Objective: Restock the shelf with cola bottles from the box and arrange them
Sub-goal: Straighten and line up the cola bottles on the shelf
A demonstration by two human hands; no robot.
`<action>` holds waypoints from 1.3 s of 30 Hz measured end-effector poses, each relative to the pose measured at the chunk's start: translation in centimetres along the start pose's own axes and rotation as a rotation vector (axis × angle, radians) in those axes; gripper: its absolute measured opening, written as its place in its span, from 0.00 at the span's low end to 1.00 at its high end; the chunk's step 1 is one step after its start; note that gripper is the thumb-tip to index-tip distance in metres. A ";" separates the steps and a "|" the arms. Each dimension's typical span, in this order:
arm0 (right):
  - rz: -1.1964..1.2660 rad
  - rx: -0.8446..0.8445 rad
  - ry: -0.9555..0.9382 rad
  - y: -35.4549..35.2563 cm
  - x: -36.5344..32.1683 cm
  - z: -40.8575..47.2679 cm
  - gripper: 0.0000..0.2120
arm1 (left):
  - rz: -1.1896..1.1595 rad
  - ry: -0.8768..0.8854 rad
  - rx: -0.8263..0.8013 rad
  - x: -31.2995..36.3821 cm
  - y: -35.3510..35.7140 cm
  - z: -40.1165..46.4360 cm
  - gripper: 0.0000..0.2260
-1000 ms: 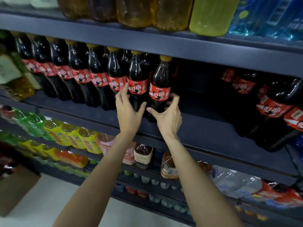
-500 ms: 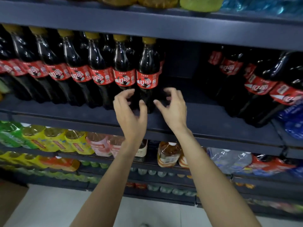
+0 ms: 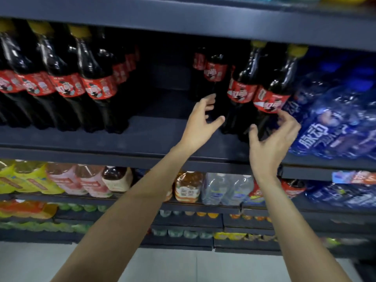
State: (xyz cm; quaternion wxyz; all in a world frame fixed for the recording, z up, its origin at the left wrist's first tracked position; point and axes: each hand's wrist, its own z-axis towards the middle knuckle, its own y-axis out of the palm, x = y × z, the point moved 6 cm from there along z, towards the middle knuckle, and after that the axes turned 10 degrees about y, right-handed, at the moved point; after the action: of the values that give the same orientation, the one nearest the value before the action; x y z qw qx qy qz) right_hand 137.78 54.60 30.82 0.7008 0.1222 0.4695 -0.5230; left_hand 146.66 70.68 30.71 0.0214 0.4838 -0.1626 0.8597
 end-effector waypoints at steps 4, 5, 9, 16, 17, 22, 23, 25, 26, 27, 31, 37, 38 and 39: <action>0.004 -0.142 0.029 0.7 1.2 2.2 0.38 | 0.016 0.013 0.036 -0.8 2.7 2.4 0.36; 0.010 -0.167 0.029 1.0 1.1 2.4 0.40 | 0.032 0.030 0.032 -1.0 3.1 2.9 0.38; 0.060 -0.173 0.054 1.8 1.2 3.2 0.41 | 0.134 0.087 0.017 -1.7 4.6 3.8 0.42; 0.086 -0.211 0.018 1.2 -0.4 0.9 0.40 | 0.252 0.141 0.218 -1.3 -0.1 -0.1 0.41; 0.102 -0.261 0.002 1.5 -1.0 0.2 0.41 | 0.230 0.132 0.243 -1.4 -1.6 -1.0 0.41; 0.178 -0.478 -0.036 6.0 -4.8 -1.7 0.41 | 0.262 0.088 0.326 -1.7 -9.2 -2.2 0.40; 0.196 -0.492 -0.034 7.1 -5.4 -1.9 0.41 | 0.312 0.074 0.347 -2.2 -10.3 -1.5 0.40; 0.226 -0.506 -0.025 9.4 -6.2 -2.0 0.41 | 0.416 0.038 0.394 -3.4 -11.9 0.2 0.40; 0.238 -0.510 -0.020 10.6 -6.6 -1.9 0.41 | 0.441 0.027 0.418 -4.1 -12.4 1.1 0.40; 0.239 -0.509 -0.013 11.7 -7.0 -1.7 0.41 | 0.449 0.022 0.441 -4.8 -12.6 2.0 0.40; 0.230 -0.494 -0.006 15.7 -7.9 -0.3 0.43 | 0.506 -0.015 0.499 -6.7 -12.9 5.4 0.39; 0.208 -0.474 -0.042 19.8 -8.2 2.2 0.43 | 0.639 -0.025 0.536 -10.0 -14.1 8.8 0.38; 0.218 -0.463 -0.053 20.2 -8.3 2.4 0.43 | 0.656 -0.022 0.535 -10.4 -14.2 9.1 0.38; 0.227 -0.455 -0.060 20.7 -8.4 2.6 0.43 | 0.665 -0.012 0.533 -10.7 -14.2 9.3 0.38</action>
State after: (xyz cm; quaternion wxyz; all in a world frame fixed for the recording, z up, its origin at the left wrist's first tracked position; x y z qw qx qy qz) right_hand 156.59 66.81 32.20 0.7780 -0.0022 0.5375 -0.3253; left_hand 162.78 82.63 29.86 -0.3838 0.3986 -0.0820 0.8289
